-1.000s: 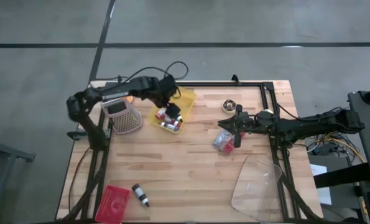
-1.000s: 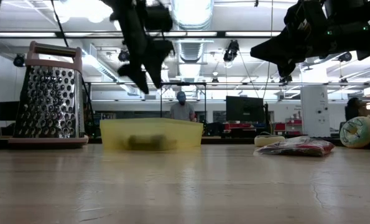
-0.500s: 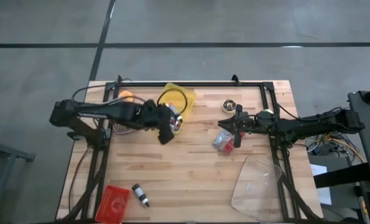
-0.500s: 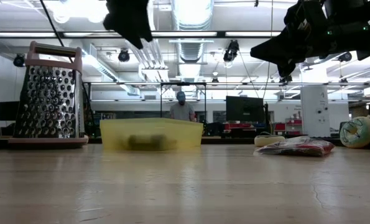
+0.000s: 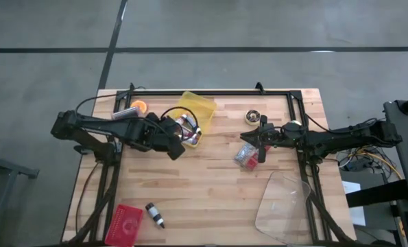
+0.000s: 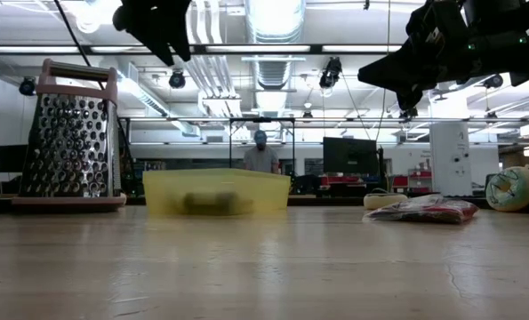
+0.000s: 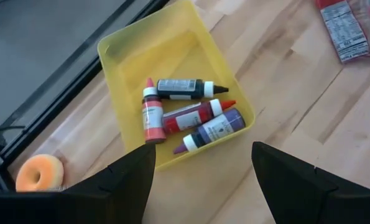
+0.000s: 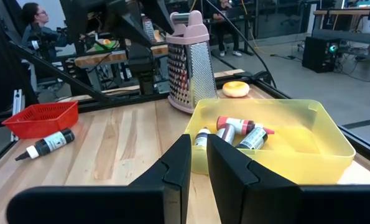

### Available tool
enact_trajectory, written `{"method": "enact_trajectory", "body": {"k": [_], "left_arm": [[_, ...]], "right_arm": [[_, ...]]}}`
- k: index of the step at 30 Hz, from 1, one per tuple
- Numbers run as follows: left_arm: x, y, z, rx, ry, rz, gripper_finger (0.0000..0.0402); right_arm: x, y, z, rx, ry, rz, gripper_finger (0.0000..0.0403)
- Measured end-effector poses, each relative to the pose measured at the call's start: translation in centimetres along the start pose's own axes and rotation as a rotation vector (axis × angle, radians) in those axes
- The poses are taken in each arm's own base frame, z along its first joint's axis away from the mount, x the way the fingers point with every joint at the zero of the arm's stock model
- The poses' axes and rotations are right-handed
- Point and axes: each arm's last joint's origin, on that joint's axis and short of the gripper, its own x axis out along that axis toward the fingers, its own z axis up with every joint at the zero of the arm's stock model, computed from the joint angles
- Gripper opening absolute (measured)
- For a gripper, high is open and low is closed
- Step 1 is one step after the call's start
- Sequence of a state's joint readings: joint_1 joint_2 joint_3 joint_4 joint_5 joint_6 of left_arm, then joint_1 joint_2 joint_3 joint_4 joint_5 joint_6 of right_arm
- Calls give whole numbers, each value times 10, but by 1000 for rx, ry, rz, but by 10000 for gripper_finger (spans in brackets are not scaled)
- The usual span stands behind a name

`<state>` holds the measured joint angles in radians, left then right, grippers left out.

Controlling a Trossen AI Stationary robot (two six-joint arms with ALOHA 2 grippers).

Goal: Pick & Place Food Item
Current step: Move the pink grater to the middle left of the table

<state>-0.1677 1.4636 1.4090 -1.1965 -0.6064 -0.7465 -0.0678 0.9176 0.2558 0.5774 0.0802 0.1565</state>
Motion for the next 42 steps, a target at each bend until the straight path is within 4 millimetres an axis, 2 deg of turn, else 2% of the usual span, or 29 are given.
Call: {"method": "enact_trajectory", "body": {"k": [13, 21, 28, 42], "left_arm": [[-7, 42, -26, -177, -64, -43, 271], [-5, 74, -23, -262, -78, -58, 271], [-4, 72, -16, -195, -124, -99, 271], [-5, 68, -10, -175, -163, -159, 271]], "right_arm": [[0, 0, 0, 0, 1, 0, 47], [0, 0, 0, 0, 0, 0, 47], [0, 0, 0, 0, 0, 0, 47], [0, 0, 0, 0, 1, 0, 47]]}}
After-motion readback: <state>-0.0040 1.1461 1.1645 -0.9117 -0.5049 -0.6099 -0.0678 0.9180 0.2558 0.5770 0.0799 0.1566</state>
